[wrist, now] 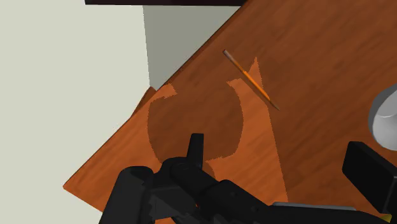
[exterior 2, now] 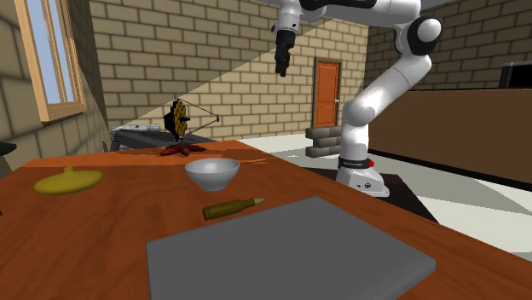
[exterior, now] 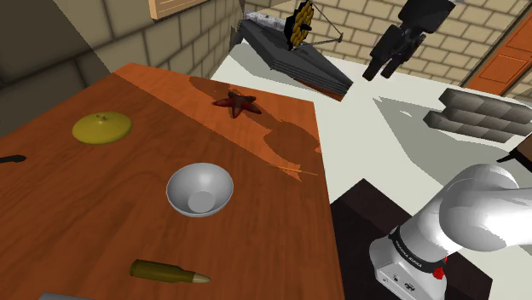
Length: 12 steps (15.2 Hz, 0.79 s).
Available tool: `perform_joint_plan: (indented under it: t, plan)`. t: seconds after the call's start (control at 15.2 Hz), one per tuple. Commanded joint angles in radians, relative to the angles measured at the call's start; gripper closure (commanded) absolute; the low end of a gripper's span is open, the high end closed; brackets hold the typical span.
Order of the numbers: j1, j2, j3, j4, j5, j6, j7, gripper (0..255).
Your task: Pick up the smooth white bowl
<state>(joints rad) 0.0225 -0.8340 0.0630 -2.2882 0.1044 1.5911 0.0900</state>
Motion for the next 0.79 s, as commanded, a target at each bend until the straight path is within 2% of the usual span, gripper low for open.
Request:
perform_joint_plan:
  t: [0.0,0.73]
  plan:
    - [0.000,0.000,0.000,0.000,0.000,0.000,0.000,0]
    - [0.055,0.170,0.166,-0.118,0.127,0.295,0.130,0]
